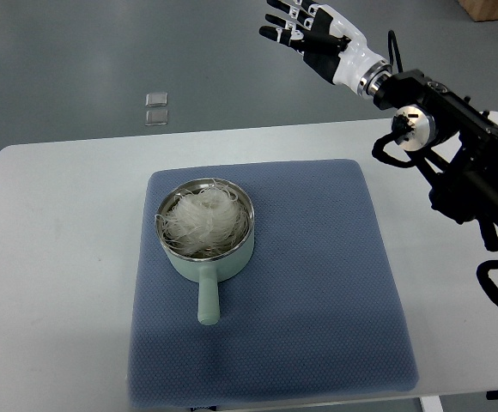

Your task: Put vermicelli into pot with right hand

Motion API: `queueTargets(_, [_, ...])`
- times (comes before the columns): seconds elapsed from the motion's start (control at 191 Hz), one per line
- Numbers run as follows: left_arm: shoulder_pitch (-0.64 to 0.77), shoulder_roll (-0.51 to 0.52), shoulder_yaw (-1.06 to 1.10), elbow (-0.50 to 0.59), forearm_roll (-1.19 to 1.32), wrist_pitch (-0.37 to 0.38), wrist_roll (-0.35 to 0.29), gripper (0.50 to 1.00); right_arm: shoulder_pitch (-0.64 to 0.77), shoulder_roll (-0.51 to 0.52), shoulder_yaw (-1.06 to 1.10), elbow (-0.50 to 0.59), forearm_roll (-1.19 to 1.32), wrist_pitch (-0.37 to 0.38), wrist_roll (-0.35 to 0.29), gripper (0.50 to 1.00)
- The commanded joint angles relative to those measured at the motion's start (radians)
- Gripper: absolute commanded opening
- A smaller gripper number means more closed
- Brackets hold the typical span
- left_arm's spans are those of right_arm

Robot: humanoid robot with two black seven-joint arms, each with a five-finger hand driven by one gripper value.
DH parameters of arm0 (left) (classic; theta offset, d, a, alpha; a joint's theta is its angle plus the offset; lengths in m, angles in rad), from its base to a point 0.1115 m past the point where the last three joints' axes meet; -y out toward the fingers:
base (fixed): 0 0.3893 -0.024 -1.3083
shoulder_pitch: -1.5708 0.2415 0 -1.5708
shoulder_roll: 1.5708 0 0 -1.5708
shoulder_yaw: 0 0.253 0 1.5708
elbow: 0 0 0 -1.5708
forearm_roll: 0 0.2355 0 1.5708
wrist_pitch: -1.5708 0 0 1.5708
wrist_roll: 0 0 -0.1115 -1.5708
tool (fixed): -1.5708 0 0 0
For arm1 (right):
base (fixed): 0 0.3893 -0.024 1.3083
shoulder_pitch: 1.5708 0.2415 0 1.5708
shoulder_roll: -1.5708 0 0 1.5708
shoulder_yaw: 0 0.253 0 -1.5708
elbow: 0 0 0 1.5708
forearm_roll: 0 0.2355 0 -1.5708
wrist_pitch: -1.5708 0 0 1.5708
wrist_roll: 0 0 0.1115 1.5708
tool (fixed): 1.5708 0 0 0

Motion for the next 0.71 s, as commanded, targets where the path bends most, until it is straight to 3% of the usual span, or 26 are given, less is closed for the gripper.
queueTargets(0.0, [-0.001, 0.0, 0.002, -0.001, 0.002, -0.001, 0.0, 1.0, -0.077, 0.008, 0.083, -0.002, 0.069, -0.033, 0.029, 0.93])
queueTargets(0.308, [-0.001, 0.0, 0.0, -0.012, 0.002, -0.001, 0.0, 1.0, -0.18, 0.009, 0.155, -0.1, 0.357, -0.019, 0.062, 0.93])
queueTargets(0.706, [-0.001, 0.0, -0.002, -0.012, 0.001, 0.001, 0.0, 1.0, -0.215, 0.026, 0.146, -0.109, 0.363, 0.061, 0.064, 0.93])
